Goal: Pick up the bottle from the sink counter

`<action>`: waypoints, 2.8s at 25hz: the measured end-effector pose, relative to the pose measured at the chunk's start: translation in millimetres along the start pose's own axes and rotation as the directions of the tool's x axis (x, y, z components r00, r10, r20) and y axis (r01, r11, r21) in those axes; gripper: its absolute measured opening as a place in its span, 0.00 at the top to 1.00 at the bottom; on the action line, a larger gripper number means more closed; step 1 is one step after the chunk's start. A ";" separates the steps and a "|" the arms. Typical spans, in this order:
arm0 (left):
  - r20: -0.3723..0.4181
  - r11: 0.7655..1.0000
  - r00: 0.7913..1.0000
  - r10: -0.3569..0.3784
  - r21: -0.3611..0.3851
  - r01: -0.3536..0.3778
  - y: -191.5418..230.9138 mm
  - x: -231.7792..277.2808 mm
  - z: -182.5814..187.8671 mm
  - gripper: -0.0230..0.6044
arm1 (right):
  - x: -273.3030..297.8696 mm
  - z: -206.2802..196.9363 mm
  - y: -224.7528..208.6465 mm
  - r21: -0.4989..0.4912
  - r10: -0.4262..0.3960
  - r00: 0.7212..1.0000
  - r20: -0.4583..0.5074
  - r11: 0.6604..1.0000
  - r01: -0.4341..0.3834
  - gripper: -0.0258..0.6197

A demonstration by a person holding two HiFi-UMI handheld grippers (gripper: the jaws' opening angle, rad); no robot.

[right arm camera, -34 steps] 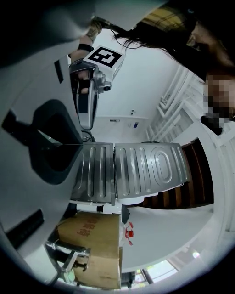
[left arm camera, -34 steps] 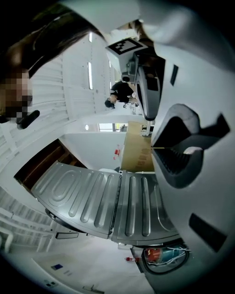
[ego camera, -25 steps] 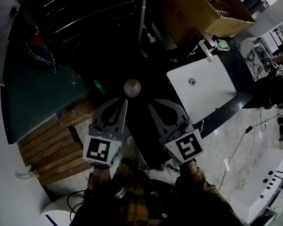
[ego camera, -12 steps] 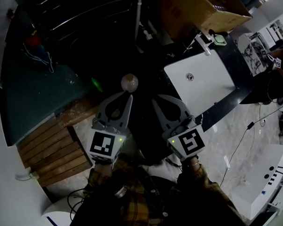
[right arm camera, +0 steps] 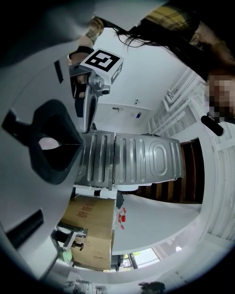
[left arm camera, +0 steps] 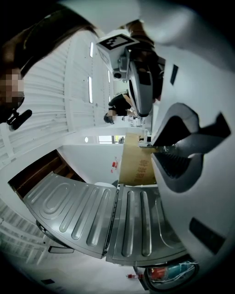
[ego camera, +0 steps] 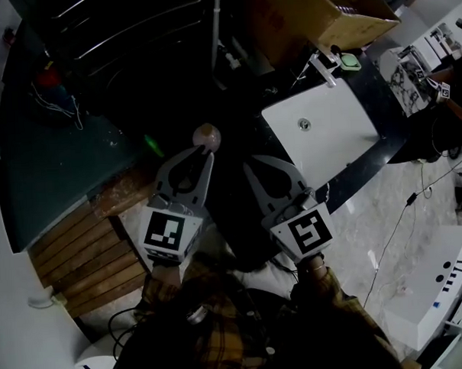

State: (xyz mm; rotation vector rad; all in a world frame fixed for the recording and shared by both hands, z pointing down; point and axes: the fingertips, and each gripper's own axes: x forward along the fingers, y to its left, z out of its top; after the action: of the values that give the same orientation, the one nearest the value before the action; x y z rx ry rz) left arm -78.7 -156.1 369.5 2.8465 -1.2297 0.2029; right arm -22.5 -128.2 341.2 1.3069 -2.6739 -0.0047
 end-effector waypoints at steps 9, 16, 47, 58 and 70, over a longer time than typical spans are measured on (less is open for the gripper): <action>0.007 1.000 1.000 0.011 -0.024 -0.011 14.3 8.3 -13.9 0.92 | -0.1 -13.3 -1.9 0.007 -0.010 0.999 -0.043 1.000 0.011 0.93; -0.039 0.999 0.999 -0.005 -0.045 0.003 24.3 14.7 -38.8 0.81 | 8.5 -28.2 4.4 0.022 0.009 0.997 -0.083 1.000 -0.007 0.93; -0.110 0.998 0.993 -0.045 0.030 0.048 40.6 89.6 -86.9 0.62 | 46.6 -77.4 -20.2 0.126 -0.004 0.999 -0.054 0.992 0.011 0.93; -0.092 0.999 0.996 -0.019 0.049 0.023 51.1 105.1 -90.5 0.62 | 49.4 -88.9 -21.0 0.165 0.003 0.998 -0.069 0.986 0.008 0.93; -0.095 0.998 0.994 -0.047 0.029 0.049 49.6 109.4 -97.8 0.63 | 51.2 -91.6 -23.7 0.178 -0.014 0.997 -0.075 0.984 0.027 0.93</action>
State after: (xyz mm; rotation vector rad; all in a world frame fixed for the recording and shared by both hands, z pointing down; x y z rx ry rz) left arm -51.0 -261.1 479.9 2.8523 -1.1495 0.3541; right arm -21.2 -176.7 437.4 1.3556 -2.6499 0.2817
